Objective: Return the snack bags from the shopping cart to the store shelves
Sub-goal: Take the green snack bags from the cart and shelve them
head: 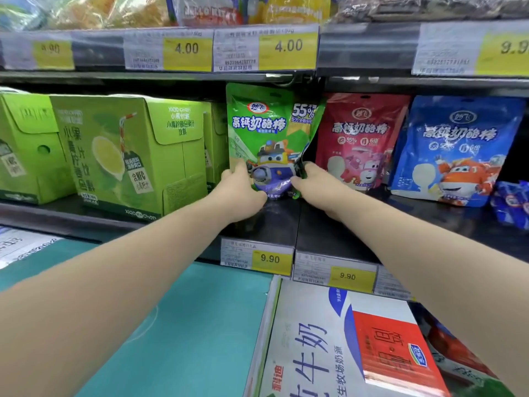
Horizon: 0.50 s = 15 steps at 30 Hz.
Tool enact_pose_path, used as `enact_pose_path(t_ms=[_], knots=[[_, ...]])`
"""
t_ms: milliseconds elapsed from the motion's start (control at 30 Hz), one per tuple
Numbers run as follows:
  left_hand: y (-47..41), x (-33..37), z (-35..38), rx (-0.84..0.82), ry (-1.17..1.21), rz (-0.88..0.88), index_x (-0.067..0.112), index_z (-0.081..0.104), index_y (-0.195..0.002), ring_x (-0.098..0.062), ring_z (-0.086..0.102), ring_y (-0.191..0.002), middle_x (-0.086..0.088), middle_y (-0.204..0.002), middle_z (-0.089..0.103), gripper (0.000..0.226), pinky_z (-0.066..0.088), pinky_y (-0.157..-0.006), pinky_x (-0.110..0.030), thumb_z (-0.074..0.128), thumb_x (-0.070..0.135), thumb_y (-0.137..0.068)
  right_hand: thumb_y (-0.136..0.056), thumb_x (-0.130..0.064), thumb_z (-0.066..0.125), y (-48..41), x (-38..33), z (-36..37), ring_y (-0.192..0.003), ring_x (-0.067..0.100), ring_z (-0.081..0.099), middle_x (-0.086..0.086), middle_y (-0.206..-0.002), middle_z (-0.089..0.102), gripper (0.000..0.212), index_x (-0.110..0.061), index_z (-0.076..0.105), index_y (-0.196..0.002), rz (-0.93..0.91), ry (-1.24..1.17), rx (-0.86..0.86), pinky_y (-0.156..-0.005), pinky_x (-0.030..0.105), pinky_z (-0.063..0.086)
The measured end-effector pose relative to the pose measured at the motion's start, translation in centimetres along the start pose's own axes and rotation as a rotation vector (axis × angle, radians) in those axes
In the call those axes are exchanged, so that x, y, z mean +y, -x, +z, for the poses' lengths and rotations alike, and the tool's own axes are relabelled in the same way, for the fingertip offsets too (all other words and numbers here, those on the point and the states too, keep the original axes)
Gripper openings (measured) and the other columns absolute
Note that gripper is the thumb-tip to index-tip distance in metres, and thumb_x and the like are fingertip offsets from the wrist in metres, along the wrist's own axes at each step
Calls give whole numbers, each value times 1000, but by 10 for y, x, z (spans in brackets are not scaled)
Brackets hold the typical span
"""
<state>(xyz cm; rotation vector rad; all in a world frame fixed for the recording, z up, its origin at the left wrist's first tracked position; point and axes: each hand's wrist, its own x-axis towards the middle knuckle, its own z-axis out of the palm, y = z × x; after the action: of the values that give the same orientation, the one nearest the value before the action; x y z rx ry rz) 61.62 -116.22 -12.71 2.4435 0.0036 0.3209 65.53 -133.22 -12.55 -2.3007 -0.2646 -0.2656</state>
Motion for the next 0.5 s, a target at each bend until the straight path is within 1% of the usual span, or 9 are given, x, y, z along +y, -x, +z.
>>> enact_pose_path(t_ms=[33, 100, 200, 267, 300, 367, 433, 500], knots=[[-4, -1, 0, -3, 0, -1, 17, 13, -155, -32, 44, -129, -14, -156, 25, 79, 40, -94, -34, 59, 30, -93, -106, -24, 46, -3, 1, 2, -126, 30, 51, 15, -144, 53, 43, -10, 42, -146, 3, 21, 9, -86, 25, 33], [-10, -3, 2, 1, -9, 12, 12, 16, -153, -32, 44, -128, -16, -153, 28, 78, 40, -94, -34, 59, 31, -92, -107, -24, 46, -9, 1, 6, -128, 32, 51, 18, -143, 53, 41, -7, 43, -143, 14, 45, 23, -87, 27, 35], [-14, -7, 5, 12, -15, 26, 12, 16, -153, -33, 42, -132, -17, -152, 29, 78, 36, -100, -34, 60, 32, -91, -107, -24, 47, -17, 1, 9, -128, 32, 51, 19, -143, 53, 40, -5, 44, -142, 20, 32, 36, -91, 27, 38], [-15, -10, 7, 20, 2, 34, 15, 13, -155, -32, 42, -132, -16, -153, 28, 80, 33, -96, -30, 59, 32, -92, -107, -23, 48, -21, 2, 10, -129, 31, 51, 17, -143, 53, 40, -6, 44, -143, 24, 24, 39, -93, 25, 37], [-16, -11, 7, 21, 12, 32, 17, 11, -156, -32, 42, -132, -15, -154, 25, 81, 32, -94, -29, 59, 33, -92, -107, -23, 48, -23, 3, 10, -130, 31, 50, 16, -144, 53, 41, -7, 43, -144, 29, 20, 39, -92, 25, 35], [-17, -12, 7, 20, 23, 20, 20, 11, -156, -31, 42, -131, -13, -156, 18, 81, 31, -95, -29, 59, 34, -93, -107, -24, 48, -25, 4, 11, -132, 31, 49, 15, -146, 52, 42, -8, 42, -146, 37, 12, 39, -92, 24, 33], [-20, -14, 8, 22, 14, 23, 18, 15, -154, -32, 41, -132, -13, -159, 12, 79, 31, -99, -29, 60, 35, -91, -106, -24, 49, -24, 5, 12, -130, 31, 50, 15, -144, 53, 42, -8, 42, -144, 42, 4, 50, -92, 26, 35], [-20, -14, 8, 21, 9, 28, 17, 15, -154, -33, 38, -137, -13, -161, 7, 81, 31, -105, -32, 61, 35, -90, -104, -27, 53, -22, 7, 12, -126, 33, 53, 16, -139, 56, 42, -7, 44, -139, 39, 2, 85, -92, 29, 38]])
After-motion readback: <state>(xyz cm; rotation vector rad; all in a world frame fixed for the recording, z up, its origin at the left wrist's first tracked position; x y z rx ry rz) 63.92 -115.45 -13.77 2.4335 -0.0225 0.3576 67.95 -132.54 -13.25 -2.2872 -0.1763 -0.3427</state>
